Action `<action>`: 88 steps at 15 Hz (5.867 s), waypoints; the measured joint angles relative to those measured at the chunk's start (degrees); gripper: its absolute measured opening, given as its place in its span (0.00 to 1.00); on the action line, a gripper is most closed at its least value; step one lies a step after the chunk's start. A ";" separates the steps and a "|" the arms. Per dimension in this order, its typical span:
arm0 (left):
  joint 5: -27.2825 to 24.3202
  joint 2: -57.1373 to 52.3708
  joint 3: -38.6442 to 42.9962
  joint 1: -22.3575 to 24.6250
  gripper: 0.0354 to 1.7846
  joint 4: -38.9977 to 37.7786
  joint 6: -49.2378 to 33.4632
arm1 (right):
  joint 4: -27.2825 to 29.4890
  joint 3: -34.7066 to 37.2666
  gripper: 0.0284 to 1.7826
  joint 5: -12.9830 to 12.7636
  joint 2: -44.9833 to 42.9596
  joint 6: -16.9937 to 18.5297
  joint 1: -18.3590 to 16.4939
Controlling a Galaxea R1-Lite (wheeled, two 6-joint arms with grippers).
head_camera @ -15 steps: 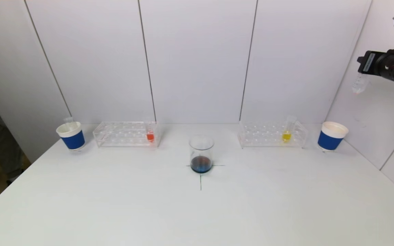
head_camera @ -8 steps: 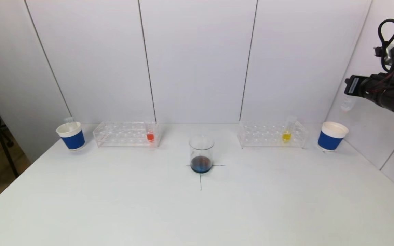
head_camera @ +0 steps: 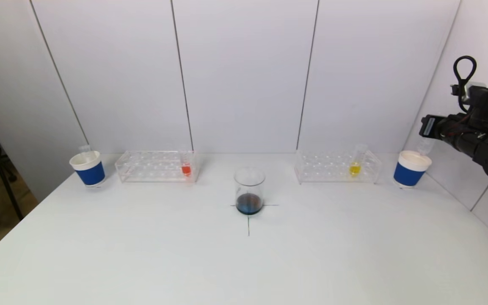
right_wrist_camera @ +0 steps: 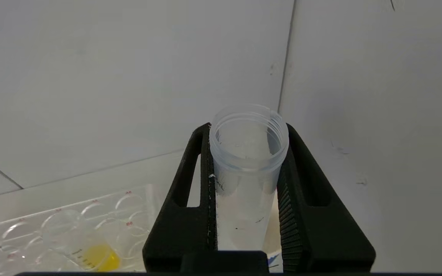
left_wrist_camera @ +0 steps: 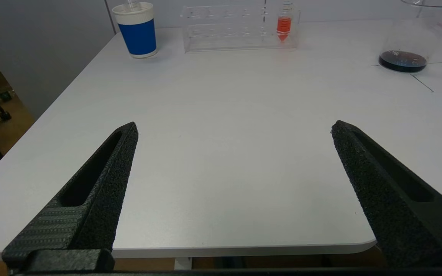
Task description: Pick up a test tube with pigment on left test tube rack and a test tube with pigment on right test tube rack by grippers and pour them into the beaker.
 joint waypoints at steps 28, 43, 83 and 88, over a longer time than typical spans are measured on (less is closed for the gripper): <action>0.00 0.00 0.00 0.00 0.99 0.00 0.00 | -6.47 -6.21 0.27 0.61 14.14 -1.65 -2.10; 0.00 0.00 0.00 0.00 0.99 0.00 0.02 | -7.11 -4.94 0.32 0.67 14.01 -1.57 -2.07; 0.00 0.00 0.00 0.00 0.99 0.00 0.00 | 23.95 49.42 1.00 4.97 -81.09 -2.17 9.64; 0.00 0.00 0.00 0.00 0.99 0.00 0.00 | 32.80 55.03 1.00 6.03 -97.82 -3.06 9.70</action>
